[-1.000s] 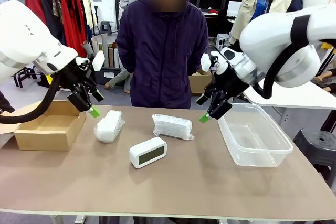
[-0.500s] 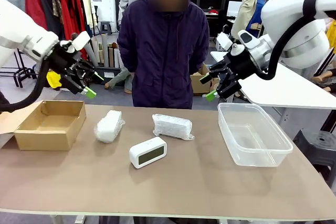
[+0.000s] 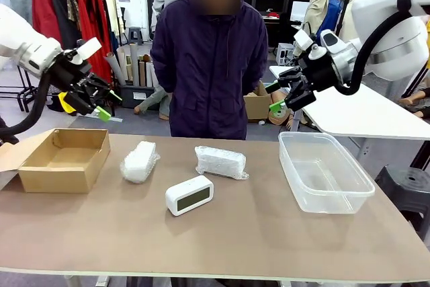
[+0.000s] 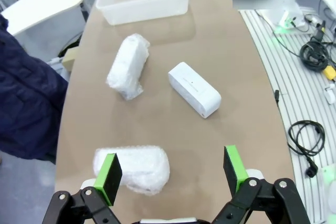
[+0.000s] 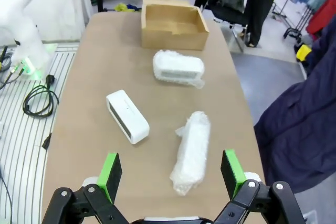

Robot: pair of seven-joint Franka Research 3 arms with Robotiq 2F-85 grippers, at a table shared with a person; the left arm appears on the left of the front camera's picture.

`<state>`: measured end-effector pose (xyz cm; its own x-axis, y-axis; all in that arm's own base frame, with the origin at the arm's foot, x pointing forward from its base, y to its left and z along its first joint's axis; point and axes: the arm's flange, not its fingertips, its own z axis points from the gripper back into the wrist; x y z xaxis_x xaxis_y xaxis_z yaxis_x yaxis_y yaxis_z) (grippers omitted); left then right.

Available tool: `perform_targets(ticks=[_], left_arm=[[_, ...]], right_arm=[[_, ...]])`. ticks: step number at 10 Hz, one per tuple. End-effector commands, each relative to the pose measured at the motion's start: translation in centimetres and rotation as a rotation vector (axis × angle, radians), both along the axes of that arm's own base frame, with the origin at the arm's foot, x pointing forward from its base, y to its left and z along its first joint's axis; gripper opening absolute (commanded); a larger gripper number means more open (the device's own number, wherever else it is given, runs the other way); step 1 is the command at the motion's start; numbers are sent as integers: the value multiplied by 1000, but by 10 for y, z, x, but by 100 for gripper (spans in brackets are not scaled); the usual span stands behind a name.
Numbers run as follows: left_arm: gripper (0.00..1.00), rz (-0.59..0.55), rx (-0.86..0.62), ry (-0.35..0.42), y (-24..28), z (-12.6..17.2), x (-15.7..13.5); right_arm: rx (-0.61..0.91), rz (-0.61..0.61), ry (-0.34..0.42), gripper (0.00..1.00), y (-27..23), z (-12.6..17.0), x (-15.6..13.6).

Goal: Separate and place wrapped and unwrapped clocks.
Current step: Pick up the Digital clock indicated by the person.

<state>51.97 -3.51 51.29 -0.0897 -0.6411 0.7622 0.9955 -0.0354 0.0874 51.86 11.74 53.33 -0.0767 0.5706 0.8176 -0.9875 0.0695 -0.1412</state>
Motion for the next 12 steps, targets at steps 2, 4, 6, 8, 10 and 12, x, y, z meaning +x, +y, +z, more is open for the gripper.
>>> perform_targets(ticks=[2, 4, 6, 8, 10, 12], left_arm=[[100, 19, -50, 15, 18, -8, 20], [100, 39, -70, 27, 27, -17, 29], [100, 47, -66, 37, 29, -20, 33], [100, 51, -14, 12, 23, -12, 24], [100, 59, -36, 48, 30, -24, 31], [100, 59, -36, 48, 30, -24, 31]], right_arm=[[32, 29, -13, 100, -15, -7, 17], [29, 19, 9, 100, -23, -12, 20], [24, 17, 11, 100, -29, -16, 22], [21, 31, 5, 100, -25, -14, 19], [8, -9, 37, 100, -30, -20, 17], [8, -9, 37, 100, -30, -20, 17]])
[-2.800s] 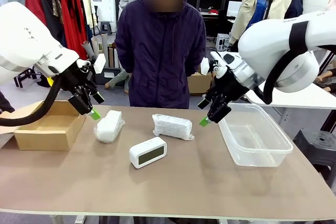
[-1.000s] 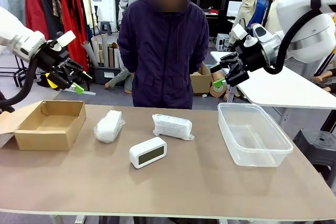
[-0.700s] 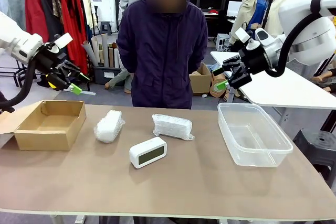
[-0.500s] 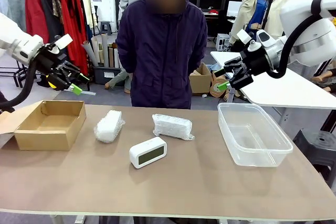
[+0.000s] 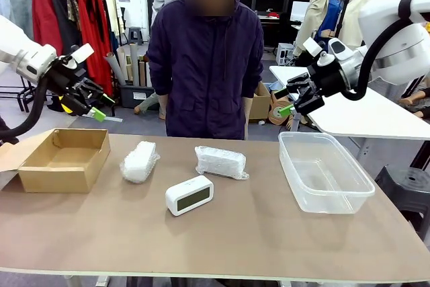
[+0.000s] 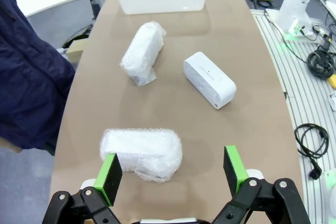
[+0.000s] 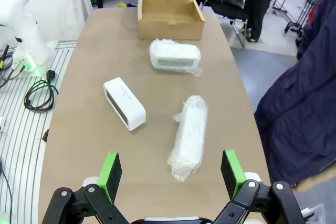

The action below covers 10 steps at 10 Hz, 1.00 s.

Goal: Separate and place wrapped and unwrapped clocks.
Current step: Pick up the Digital clock indicated by the person.

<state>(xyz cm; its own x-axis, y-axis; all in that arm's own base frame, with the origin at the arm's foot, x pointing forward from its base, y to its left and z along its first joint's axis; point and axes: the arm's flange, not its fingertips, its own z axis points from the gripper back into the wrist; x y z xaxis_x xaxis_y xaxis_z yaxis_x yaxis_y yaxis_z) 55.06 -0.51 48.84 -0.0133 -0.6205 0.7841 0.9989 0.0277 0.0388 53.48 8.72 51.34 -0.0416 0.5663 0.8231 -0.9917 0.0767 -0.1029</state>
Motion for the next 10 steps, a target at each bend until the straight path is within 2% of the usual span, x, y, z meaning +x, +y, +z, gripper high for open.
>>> perform_targets(ticks=[1, 10], left_arm=[[100, -2, -5, -1, 0, 1, 0], [100, -2, -5, -1, 0, 1, 0]], right_arm=[[2, -3, -1, 100, 0, 0, 0], [2, -3, -1, 100, 0, 0, 0]])
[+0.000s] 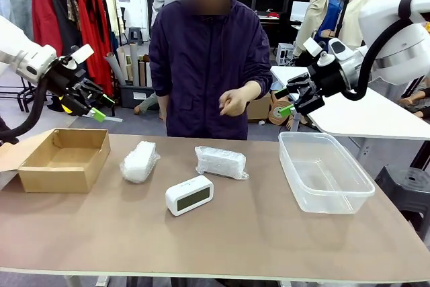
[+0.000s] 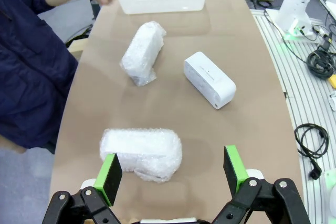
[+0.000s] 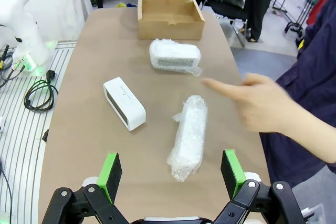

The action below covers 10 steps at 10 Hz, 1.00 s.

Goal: Separate and place wrapped and unwrapped clocks.
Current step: Pick up the Digital clock indicated by the person.

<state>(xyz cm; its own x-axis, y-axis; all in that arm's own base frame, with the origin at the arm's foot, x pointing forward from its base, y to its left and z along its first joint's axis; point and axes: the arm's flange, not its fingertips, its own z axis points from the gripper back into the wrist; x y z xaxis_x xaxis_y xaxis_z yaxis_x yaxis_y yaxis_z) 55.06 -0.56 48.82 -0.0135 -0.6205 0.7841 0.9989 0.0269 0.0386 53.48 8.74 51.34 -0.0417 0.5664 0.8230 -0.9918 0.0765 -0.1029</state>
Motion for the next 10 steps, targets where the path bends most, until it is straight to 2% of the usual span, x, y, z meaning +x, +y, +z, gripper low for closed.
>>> perform_targets(ticks=[1, 10], left_arm=[[100, -1, -5, -1, 0, 1, 0], [100, -1, -5, -1, 0, 1, 0]], right_arm=[[2, -3, -1, 100, 0, 0, 0], [2, -3, -1, 100, 0, 0, 0]])
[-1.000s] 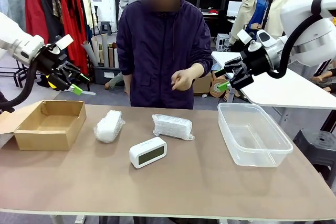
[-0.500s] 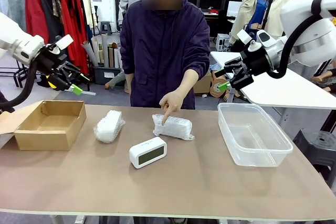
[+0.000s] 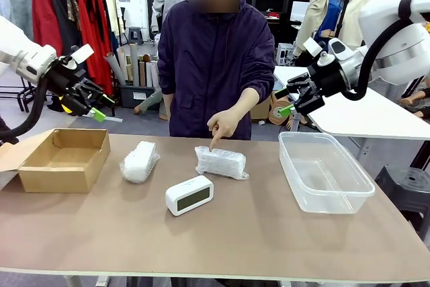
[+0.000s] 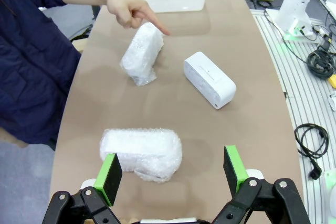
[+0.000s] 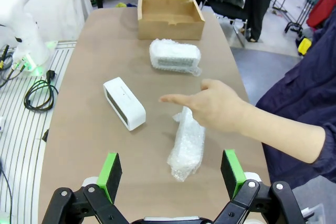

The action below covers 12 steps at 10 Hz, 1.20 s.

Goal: Separate and place wrapped and unwrapped clocks.
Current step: Pick up the Digital clock indicated by the person.

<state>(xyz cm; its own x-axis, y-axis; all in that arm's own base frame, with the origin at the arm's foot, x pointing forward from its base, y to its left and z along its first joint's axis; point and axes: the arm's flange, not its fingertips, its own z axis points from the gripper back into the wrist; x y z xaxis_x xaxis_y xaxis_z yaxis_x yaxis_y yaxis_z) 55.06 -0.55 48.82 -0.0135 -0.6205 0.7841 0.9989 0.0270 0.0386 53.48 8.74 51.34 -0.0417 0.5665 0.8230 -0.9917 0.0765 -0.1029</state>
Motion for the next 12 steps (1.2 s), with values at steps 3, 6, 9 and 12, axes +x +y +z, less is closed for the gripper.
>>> perform_targets(ticks=[3, 6, 9, 12], left_arm=[[100, -1, -5, -1, 0, 1, 0], [100, -1, -5, -1, 0, 1, 0], [100, -1, -5, -1, 0, 1, 0], [100, -1, -5, -1, 0, 1, 0]], right_arm=[[2, -3, -1, 100, 0, 0, 0], [2, -3, -1, 100, 0, 0, 0], [2, -3, -1, 100, 0, 0, 0], [-1, -7, 18, 100, 12, -4, -1]])
